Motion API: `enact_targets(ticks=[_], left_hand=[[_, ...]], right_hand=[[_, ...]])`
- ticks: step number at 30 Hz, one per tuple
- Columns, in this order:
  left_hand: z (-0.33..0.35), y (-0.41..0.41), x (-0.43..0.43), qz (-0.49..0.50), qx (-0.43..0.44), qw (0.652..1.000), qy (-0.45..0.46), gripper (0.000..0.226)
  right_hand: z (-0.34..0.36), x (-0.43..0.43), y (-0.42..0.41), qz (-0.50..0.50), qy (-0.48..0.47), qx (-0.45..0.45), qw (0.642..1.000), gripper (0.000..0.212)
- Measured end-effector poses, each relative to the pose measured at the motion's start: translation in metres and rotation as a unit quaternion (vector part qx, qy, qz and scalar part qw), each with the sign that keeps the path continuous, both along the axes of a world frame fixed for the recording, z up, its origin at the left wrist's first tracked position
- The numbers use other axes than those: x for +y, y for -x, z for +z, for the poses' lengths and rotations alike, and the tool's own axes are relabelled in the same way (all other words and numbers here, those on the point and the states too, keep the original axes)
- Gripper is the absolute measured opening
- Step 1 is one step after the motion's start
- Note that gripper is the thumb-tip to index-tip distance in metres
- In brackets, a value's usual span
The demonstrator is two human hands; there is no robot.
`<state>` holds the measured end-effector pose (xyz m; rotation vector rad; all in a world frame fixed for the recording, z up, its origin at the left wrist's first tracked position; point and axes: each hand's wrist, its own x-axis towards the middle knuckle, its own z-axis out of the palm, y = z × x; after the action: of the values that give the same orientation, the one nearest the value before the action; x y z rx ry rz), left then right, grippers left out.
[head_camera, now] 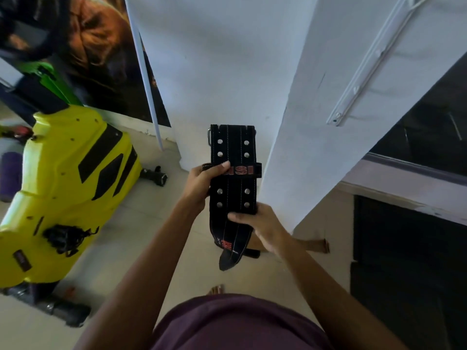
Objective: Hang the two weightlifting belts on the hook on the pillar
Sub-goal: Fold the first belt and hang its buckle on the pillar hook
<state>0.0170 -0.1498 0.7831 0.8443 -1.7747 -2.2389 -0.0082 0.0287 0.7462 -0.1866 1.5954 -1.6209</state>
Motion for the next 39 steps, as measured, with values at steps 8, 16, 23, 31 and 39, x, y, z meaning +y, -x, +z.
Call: enact_targets(ticks=[8, 16, 23, 31, 39], left_hand=[[-0.003, 0.005, 0.003, -0.046, -0.009, 0.999, -0.004, 0.033], [0.004, 0.011, 0.011, -0.117, 0.0, 0.993, 0.031, 0.024], [0.01, 0.018, 0.005, -0.068, 0.011, 0.998, 0.013, 0.027], [0.007, 0.007, 0.003, -0.087, -0.008, 0.996, 0.018, 0.021], [0.009, -0.007, 0.014, -0.115, 0.004, 0.993, 0.029, 0.022]], right_hand=[[0.035, -0.014, 0.047, -0.076, 0.021, 0.025, 0.997, 0.038], [0.082, -0.022, 0.121, -0.144, 0.021, 0.005, 0.989, 0.038], [0.035, 0.002, 0.057, 0.028, -0.039, 0.013, 0.999, 0.043], [0.016, 0.008, 0.023, 0.014, -0.027, 0.023, 0.999, 0.037], [0.065, -0.005, 0.078, -0.097, 0.024, 0.054, 0.994, 0.031]])
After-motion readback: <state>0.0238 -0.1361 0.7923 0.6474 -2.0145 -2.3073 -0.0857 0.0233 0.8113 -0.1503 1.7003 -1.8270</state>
